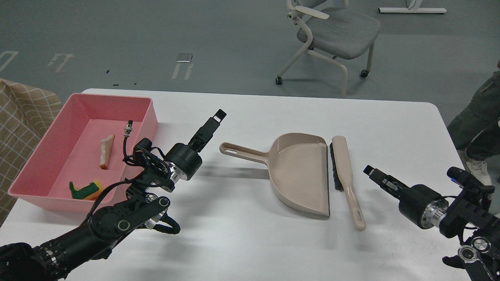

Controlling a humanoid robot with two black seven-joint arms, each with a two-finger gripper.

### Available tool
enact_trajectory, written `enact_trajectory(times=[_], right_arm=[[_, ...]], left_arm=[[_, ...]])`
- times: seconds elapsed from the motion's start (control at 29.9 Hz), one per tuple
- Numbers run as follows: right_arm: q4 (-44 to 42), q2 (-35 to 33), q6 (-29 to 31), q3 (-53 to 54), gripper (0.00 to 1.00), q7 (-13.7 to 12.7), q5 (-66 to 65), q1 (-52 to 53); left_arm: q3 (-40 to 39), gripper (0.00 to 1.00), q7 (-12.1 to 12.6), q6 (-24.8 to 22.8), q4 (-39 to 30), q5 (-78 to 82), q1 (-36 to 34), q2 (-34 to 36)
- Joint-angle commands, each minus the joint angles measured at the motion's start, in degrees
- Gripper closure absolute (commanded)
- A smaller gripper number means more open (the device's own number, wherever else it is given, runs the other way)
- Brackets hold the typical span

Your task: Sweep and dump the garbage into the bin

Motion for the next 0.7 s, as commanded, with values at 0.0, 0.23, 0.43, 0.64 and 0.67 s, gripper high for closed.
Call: enact_trajectory(times=[0.0,0.23,0.43,0.64,0.67], right_arm=[[-0.07,0.28,0.00,0.17,0.65,-0.01,-0.08,0.16],[0.37,-0.24,0.00,2.45,0.60,0.17,1.93,0.95],[0.81,-4.20,0.00,6.84,0.45,0.26,6.85,1.12],[0.63,-8.42,0.00,11.68,0.15,0.35,12.39,4.55],[0.63,-8.51,0.00,13.51,0.09,0.35,13.62,5.33]], left_arm=[[-0.17,0.02,0.01,0.01,-0.09,-0.17,-0.61,1.16],[-1.22,0.02,0.01,0.01,-0.88,-1.93,-3.16,2.13],[-1.22,0.02,0.01,0.01,-3.95,-7.73,-6.06,2.22],[-1.31,0.02,0.01,-0.17,-7.03,-8.43,-8.43,2.83],[-1.31,0.02,0.01,-0.34,-7.64,-8.61,-8.96,3.09]])
